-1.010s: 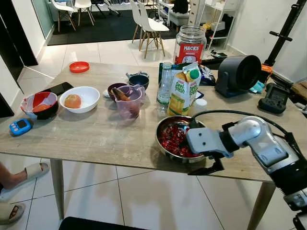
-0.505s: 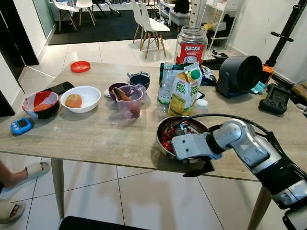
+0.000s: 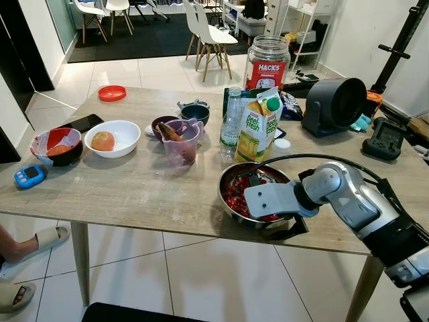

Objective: Restocking fridge

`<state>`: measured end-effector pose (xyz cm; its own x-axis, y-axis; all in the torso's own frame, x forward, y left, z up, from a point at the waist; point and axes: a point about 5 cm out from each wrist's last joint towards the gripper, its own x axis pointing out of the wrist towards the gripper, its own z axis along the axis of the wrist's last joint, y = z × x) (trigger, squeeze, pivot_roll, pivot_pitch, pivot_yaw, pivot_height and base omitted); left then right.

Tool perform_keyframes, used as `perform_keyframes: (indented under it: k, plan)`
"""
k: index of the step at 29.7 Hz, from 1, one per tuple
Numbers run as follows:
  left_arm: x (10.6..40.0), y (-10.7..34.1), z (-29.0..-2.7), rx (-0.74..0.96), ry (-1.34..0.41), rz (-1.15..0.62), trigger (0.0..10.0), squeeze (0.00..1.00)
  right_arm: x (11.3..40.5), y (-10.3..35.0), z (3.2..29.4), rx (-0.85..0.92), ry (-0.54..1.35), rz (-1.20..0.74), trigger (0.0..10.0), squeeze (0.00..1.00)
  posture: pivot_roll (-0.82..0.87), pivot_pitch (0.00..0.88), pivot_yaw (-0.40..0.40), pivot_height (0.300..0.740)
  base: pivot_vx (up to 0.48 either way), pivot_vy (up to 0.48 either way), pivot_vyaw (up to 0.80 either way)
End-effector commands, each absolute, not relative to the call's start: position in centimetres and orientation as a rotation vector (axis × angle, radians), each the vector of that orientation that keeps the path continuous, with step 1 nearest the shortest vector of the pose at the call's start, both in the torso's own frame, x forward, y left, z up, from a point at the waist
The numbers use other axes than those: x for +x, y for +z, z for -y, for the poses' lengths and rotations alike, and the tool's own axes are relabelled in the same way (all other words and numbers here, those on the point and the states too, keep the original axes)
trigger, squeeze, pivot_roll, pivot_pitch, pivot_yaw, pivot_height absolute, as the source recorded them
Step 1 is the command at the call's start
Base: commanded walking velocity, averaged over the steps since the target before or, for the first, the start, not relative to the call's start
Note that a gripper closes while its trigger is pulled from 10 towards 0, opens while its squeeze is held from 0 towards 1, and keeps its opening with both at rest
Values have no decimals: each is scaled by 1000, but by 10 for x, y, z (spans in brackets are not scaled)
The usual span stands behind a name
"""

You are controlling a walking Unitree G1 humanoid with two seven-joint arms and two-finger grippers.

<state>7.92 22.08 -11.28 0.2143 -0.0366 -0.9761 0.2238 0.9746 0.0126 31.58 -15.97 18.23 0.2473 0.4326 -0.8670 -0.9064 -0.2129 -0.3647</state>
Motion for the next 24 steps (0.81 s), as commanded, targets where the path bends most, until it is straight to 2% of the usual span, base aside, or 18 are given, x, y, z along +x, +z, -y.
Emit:
perform_keyframes:
  k: [1, 24]
  plan:
    - [78, -114, -214, 149, -195, -1352, 10000, 0, 315, 179, 161, -1249, 1339, -550, 10000, 0, 22, 0, -25, 740, 0, 0, 0]
    - [80, -114, -214, 144, -197, -1350, 10000, 0, 307, 161, 163, -1228, 1402, -615, 10000, 0, 31, 0, -27, 740, 0, 0, 0]
